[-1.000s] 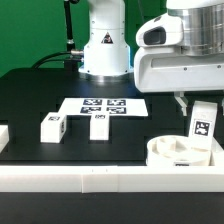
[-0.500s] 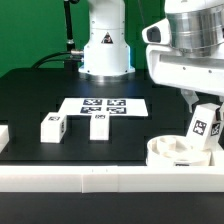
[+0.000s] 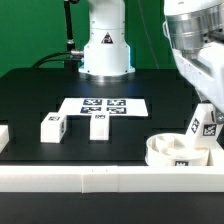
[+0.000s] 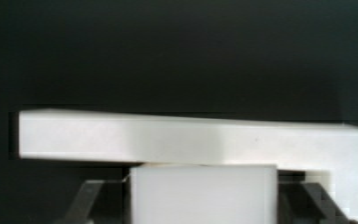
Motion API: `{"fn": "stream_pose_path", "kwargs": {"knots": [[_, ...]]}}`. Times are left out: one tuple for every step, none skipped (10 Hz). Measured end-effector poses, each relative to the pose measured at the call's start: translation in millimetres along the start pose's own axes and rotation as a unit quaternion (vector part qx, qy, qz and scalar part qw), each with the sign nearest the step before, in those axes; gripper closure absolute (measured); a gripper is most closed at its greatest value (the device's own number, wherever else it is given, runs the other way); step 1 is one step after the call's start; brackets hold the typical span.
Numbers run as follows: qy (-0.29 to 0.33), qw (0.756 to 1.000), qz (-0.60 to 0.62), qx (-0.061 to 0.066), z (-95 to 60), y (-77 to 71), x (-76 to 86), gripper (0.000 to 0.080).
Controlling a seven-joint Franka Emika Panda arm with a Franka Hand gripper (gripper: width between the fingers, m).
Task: Assemble stool
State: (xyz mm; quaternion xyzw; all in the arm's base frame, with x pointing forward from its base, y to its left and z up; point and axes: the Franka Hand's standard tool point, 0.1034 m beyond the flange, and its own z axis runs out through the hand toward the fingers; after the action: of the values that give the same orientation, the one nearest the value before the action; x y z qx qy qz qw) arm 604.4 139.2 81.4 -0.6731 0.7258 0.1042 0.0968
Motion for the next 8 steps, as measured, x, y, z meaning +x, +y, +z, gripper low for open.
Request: {"fn": "stream_pose_path", "kwargs": {"knots": [[-0.004, 0.999, 0.043, 0.008, 0.6, -0.7, -1.5, 0.0456], [-0.010, 0.995, 0.103, 0.010, 1.6, -0.6, -4.1, 0.0456], [-0.014, 0.991, 0.135, 0.009, 2.2, -0.1, -6.1, 0.0456], [-0.014, 0.992, 0.123, 0.009, 2.4, 0.0, -6.4, 0.0356], [-0.015, 0.994, 0.112, 0.009, 2.6, 0.1, -6.5, 0.0227], [-0.015, 0.996, 0.092, 0.008, 1.9, 0.4, -7.1, 0.0174], [-0.017, 0.998, 0.056, 0.004, -4.3, 2.1, -10.8, 0.0174], [-0.020, 1.000, 0.018, 0.010, -12.5, 5.0, -13.4, 0.0154]]}}
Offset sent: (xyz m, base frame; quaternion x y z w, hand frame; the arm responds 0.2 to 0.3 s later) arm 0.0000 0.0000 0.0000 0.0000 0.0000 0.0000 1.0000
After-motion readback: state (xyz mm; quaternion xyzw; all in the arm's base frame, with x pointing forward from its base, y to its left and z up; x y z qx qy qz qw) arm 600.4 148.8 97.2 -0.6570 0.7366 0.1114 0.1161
